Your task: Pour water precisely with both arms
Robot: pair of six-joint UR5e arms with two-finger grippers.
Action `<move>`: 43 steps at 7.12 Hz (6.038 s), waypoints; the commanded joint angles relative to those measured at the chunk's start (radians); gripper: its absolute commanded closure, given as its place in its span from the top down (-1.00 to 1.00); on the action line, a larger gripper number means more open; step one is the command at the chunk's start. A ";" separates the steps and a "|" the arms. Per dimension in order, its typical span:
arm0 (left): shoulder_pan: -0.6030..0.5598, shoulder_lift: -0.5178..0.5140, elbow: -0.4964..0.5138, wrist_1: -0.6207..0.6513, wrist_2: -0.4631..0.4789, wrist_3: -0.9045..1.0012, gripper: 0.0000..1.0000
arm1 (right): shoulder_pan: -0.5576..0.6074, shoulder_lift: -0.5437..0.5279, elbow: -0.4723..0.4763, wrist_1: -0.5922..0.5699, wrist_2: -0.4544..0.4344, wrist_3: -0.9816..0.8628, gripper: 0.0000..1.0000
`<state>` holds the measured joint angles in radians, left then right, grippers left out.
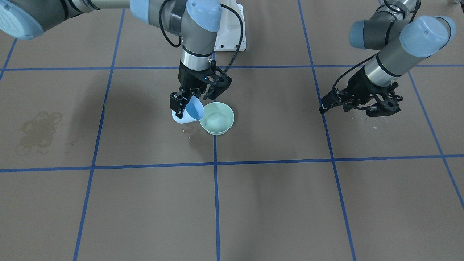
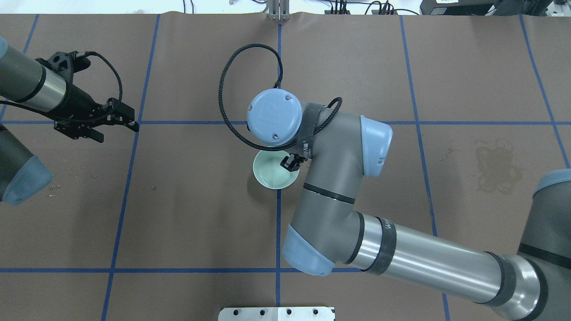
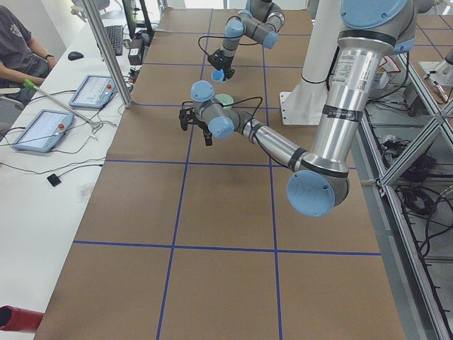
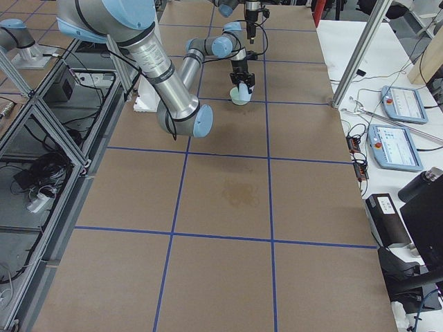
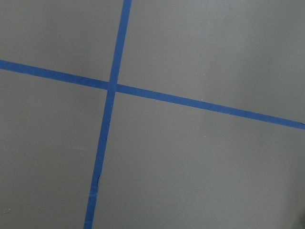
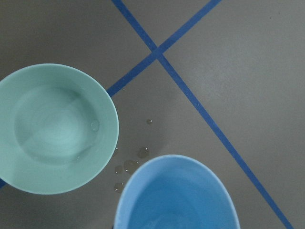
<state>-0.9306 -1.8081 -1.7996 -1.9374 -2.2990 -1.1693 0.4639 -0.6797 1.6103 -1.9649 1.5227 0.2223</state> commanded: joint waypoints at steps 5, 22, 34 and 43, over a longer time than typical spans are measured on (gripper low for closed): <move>0.001 0.006 0.009 0.000 0.003 0.000 0.99 | -0.093 0.167 -0.216 -0.172 -0.263 -0.381 -1.00; 0.001 0.018 0.023 -0.003 0.003 0.000 0.99 | -0.166 0.192 -0.224 -0.333 -0.608 -0.456 -1.00; -0.001 0.007 -0.014 0.005 0.007 -0.013 0.99 | 0.335 -0.990 0.470 0.804 0.229 0.338 -1.00; -0.001 0.018 -0.069 0.011 0.009 -0.070 0.99 | 0.236 -1.140 0.246 1.212 0.069 0.834 -1.00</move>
<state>-0.9311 -1.7909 -1.8666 -1.9278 -2.2903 -1.2380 0.7518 -1.8168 1.8627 -0.7520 1.6634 1.0375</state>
